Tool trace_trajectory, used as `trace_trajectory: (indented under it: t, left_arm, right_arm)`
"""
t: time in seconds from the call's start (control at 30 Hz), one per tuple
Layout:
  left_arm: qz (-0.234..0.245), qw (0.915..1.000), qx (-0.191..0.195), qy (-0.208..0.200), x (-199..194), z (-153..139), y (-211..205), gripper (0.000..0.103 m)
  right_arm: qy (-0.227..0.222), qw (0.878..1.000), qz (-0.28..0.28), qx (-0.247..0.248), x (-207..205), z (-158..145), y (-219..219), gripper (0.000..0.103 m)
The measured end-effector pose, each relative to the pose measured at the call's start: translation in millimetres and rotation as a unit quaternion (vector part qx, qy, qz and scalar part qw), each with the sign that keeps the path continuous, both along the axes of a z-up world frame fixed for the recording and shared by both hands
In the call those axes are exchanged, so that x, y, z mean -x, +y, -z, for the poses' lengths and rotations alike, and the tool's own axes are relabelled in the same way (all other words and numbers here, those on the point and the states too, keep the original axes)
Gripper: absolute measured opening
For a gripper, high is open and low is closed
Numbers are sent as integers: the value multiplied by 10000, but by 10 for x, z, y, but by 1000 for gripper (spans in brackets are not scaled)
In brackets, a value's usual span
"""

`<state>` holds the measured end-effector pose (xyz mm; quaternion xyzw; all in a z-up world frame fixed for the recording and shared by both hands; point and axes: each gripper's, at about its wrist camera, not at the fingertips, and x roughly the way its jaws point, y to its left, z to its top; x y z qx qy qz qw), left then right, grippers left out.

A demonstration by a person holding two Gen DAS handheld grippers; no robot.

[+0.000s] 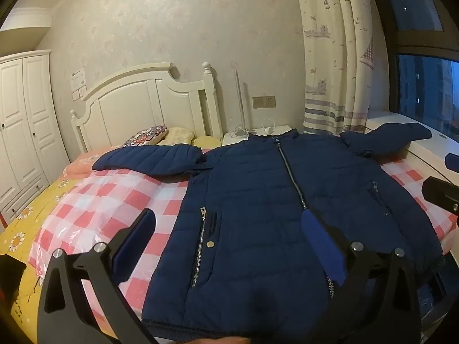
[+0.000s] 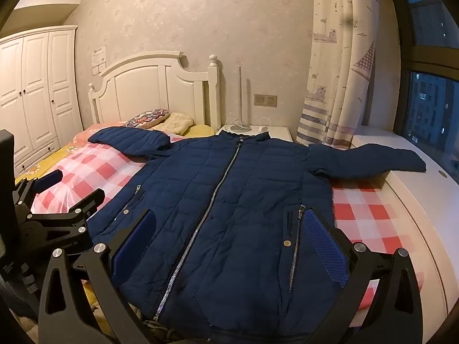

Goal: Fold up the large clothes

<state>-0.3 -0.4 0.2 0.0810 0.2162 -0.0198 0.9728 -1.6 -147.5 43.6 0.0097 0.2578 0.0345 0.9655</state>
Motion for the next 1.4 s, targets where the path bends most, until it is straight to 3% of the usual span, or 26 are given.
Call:
trace_trajectory:
  t: [1.4]
  left_arm:
    - [-14, 9998, 60, -163, 37, -40, 46, 101]
  right_arm:
    - [44, 9997, -90, -219, 6, 80, 73, 99]
